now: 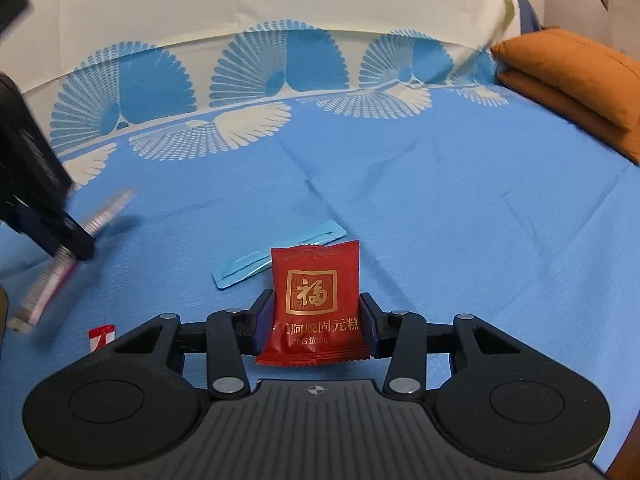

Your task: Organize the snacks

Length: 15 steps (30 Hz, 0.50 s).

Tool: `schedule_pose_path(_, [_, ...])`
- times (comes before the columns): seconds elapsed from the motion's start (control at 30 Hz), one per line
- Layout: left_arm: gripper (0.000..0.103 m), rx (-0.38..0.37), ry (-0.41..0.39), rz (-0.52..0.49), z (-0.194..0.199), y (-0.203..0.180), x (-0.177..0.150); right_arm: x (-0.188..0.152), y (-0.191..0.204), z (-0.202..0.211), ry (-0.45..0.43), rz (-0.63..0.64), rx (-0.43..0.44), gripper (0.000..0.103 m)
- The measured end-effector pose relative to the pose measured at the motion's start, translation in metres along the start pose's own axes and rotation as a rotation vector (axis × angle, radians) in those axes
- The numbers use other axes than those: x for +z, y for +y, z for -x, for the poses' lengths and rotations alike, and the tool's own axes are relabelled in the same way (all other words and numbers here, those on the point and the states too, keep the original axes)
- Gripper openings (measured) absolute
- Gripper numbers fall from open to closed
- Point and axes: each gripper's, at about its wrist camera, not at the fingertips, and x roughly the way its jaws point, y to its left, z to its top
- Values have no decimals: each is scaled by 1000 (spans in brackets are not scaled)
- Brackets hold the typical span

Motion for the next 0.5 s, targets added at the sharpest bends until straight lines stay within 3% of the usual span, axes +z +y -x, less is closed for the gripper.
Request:
schedule_pose_path(0.23, [31, 48, -155, -1, 102, -21, -42, 8, -9, 12, -14, -23, -1, 47])
schedule_pose_path(0.37, [31, 47, -228, -4, 156, -26, -91, 20, -27, 73, -29, -85, 83, 47])
schedule_pose_path(0.5, [31, 68, -276, 37, 199, -23, -137, 21, -31, 153, -74, -50, 199, 47])
